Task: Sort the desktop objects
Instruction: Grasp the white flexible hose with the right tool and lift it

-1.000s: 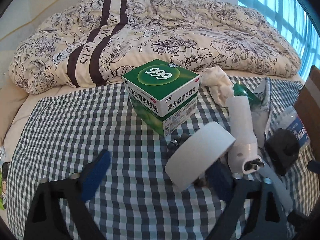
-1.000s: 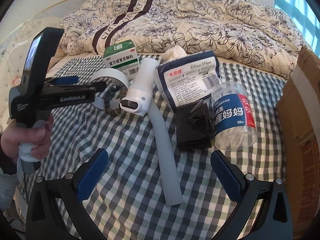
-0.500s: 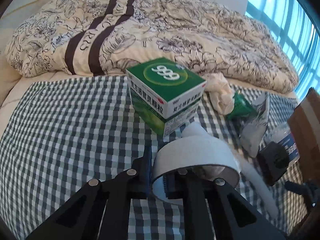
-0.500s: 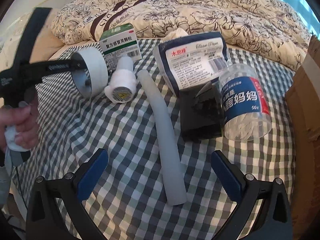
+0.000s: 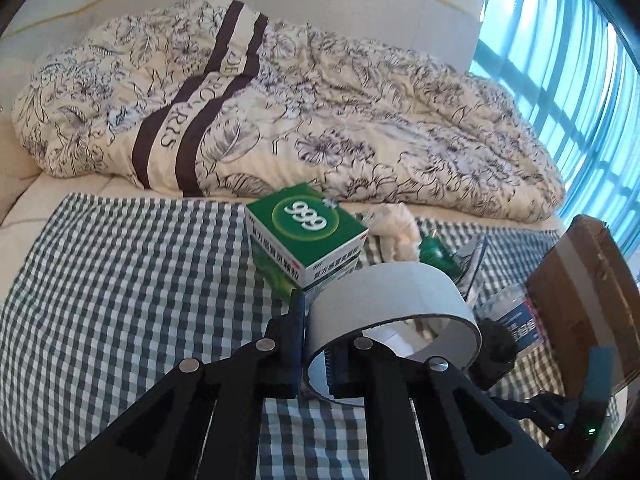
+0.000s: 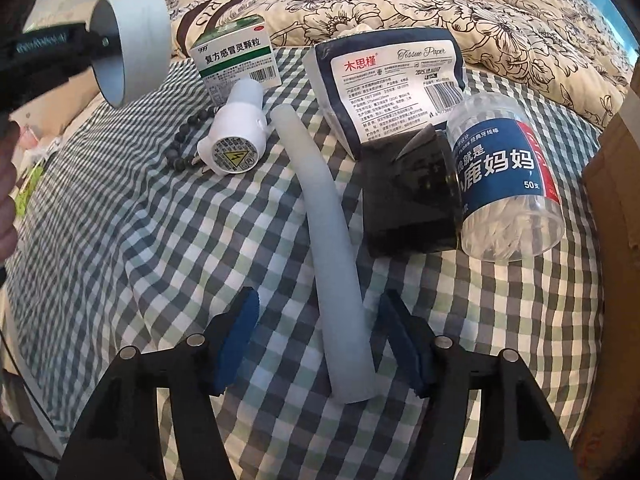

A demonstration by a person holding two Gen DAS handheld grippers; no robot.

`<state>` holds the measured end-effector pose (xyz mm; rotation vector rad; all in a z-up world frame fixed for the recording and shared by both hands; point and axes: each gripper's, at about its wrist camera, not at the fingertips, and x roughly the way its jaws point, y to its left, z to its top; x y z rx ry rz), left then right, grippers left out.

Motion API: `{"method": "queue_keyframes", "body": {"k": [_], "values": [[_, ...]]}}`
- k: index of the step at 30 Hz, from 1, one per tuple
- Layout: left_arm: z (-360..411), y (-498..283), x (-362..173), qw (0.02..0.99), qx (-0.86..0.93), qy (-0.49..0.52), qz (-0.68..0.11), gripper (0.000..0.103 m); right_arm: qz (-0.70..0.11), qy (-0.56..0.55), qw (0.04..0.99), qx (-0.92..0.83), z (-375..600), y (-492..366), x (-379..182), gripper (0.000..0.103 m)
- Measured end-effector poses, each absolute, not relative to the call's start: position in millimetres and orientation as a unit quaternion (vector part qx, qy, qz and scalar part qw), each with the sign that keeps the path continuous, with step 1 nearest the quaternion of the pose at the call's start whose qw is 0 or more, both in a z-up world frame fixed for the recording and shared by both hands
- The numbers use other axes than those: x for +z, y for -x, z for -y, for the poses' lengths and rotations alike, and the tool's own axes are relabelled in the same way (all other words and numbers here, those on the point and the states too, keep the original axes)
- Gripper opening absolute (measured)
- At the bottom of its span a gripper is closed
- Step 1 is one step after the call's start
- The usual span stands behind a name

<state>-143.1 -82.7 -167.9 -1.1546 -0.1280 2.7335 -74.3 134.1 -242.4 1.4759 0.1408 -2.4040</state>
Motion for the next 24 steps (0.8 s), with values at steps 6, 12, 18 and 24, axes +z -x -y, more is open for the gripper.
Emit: {"method": "queue_keyframes", "body": {"k": [6,12,18,24], "values": [[81,138,-160,0.089,0.919,0.382,0.041,0.009,-0.043,-0.518,0.142,-0.842,-145,74,-238,0.018],[77,131,-152,0.092,0.921,0.377,0.041,0.009,-0.046,-0.515,0.151,-0.842,-145,70,-232,0.013],[76,123,-138,0.094,0.926,0.364,0.039,0.009,-0.045,-0.495,0.166,-0.852,-144,60,-213,0.011],[73,114,-124,0.097,0.929,0.354,0.039,0.009,-0.037,-0.472,0.175,-0.863,-144,57,-195,0.010]]}}
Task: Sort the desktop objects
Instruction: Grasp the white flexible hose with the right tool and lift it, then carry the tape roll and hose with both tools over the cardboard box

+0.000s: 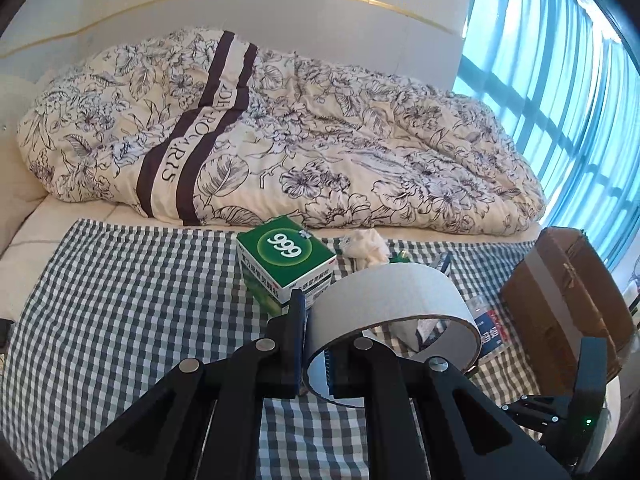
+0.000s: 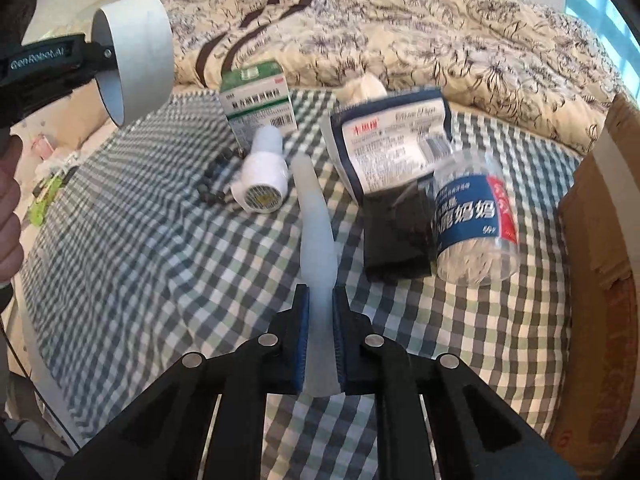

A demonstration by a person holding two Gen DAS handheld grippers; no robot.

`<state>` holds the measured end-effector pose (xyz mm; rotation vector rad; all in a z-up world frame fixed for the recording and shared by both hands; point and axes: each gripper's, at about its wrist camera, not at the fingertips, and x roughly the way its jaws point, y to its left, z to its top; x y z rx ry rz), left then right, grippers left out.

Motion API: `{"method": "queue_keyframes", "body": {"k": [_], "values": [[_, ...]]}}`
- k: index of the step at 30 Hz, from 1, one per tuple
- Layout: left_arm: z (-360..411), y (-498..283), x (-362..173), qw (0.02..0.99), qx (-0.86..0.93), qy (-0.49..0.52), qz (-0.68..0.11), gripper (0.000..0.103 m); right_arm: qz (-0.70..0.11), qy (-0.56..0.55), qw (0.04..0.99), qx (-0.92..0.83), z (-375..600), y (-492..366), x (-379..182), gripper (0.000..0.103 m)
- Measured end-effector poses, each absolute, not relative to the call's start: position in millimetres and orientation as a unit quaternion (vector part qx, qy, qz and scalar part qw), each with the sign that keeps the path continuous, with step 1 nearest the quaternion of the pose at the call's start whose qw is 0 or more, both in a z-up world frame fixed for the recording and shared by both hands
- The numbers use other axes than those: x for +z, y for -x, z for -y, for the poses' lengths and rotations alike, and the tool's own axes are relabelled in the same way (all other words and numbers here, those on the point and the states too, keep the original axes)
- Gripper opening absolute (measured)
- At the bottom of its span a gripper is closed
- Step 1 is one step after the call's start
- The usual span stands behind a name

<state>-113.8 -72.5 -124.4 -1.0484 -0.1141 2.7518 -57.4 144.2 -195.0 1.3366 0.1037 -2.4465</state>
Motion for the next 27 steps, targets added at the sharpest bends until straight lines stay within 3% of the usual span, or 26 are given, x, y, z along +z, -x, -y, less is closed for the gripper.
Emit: {"method": "queue_keyframes", "body": {"k": [27], "values": [[36,69,-61,0.107,0.951,0.290,0.015,0.009,-0.004,-0.261,0.170,-0.950,-175,15,-86,0.010]]}}
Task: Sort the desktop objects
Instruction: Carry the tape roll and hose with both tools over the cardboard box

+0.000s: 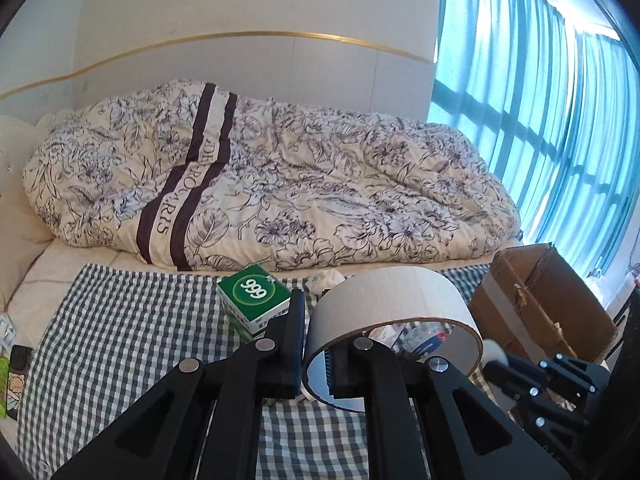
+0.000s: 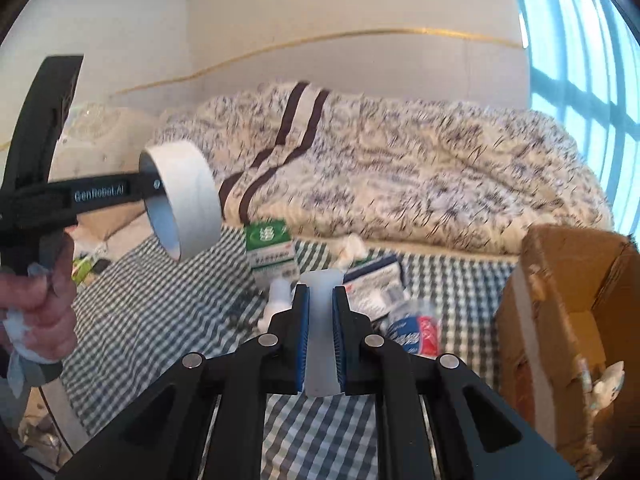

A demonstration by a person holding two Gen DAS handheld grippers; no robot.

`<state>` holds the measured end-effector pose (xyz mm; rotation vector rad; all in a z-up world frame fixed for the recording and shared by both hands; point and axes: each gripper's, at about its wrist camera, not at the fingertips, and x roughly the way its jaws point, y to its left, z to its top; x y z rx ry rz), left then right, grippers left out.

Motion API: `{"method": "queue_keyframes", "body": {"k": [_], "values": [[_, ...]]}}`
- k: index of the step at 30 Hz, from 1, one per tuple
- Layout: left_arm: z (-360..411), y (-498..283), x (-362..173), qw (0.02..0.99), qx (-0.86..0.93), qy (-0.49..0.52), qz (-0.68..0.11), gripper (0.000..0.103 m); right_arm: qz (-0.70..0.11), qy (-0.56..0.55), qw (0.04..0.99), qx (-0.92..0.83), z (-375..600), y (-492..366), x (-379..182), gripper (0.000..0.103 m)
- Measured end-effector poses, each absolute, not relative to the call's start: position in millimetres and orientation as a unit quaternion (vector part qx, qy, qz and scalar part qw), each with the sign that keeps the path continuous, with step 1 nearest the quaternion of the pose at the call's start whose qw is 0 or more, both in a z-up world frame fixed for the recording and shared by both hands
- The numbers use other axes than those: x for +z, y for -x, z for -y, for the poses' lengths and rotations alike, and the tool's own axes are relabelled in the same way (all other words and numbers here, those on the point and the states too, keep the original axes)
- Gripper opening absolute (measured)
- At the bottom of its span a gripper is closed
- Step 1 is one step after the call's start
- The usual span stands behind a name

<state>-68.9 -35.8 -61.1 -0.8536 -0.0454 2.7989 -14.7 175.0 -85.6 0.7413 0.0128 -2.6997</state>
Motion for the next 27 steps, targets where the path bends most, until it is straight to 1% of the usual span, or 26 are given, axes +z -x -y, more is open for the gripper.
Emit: {"method": "queue_keyframes", "body": {"k": [11,27], "values": [[12,47,-36,0.105,0.963,0.249,0.002,0.009,0.001,-0.210,0.140,-0.968,-197,-1,-48,0.010],[-19,18,-6,0.106,0.972,0.209,-0.006,0.009,0.002,-0.156,0.137,-0.978,-219,-31,-3,0.010]]}}
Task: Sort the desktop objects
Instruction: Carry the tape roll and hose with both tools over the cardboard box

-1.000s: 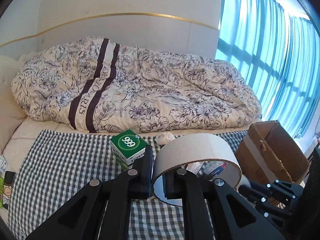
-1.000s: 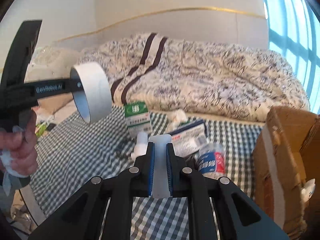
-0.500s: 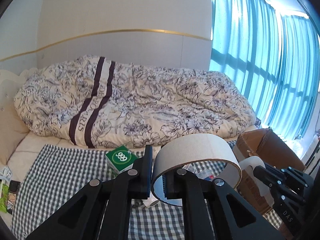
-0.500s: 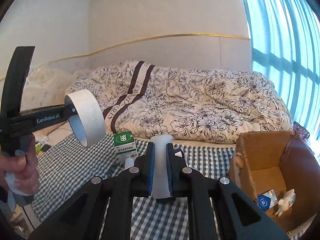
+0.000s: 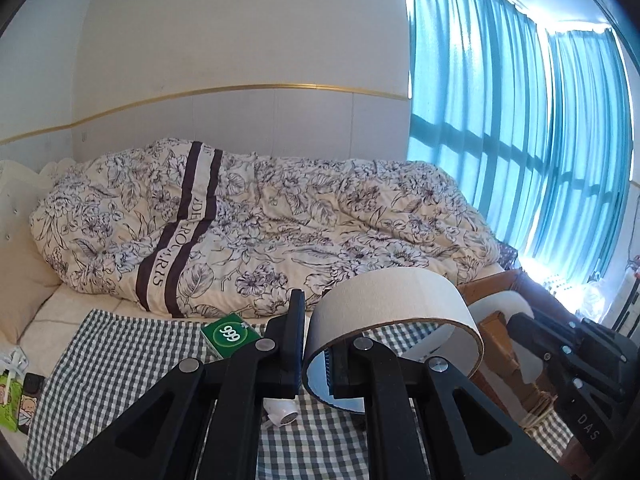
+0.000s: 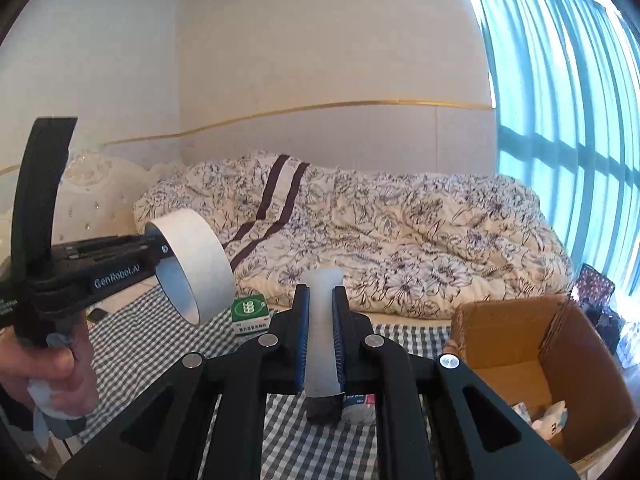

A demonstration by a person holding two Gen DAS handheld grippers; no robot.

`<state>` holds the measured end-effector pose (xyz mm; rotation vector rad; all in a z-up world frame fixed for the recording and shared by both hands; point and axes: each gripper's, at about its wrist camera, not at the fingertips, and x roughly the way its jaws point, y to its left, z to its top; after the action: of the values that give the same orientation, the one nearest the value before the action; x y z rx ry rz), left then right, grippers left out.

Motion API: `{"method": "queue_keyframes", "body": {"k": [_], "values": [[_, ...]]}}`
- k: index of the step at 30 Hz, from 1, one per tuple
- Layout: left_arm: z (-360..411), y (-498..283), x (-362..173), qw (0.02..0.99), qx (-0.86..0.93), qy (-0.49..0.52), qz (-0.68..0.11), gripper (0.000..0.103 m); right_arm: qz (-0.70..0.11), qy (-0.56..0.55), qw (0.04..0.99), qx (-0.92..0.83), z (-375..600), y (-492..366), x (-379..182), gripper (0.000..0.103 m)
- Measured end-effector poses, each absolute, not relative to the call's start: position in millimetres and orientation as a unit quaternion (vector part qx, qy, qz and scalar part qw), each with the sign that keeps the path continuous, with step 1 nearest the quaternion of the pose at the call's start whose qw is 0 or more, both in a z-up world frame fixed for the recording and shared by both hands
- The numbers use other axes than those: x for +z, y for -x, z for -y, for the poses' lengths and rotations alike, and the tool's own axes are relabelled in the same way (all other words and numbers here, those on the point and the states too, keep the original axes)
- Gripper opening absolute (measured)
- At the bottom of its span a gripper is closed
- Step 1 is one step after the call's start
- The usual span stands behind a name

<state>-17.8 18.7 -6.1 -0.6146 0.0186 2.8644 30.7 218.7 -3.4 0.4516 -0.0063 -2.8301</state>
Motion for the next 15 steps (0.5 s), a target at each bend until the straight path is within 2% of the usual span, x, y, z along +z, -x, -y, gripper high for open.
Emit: {"method": "queue_keyframes", "body": {"k": [15], "values": [[-58,1,10,0.125,0.973,0.193,-0.013,0.009,0.018,-0.109,0.093,-0.989,-258,-59,30,0.010]]}}
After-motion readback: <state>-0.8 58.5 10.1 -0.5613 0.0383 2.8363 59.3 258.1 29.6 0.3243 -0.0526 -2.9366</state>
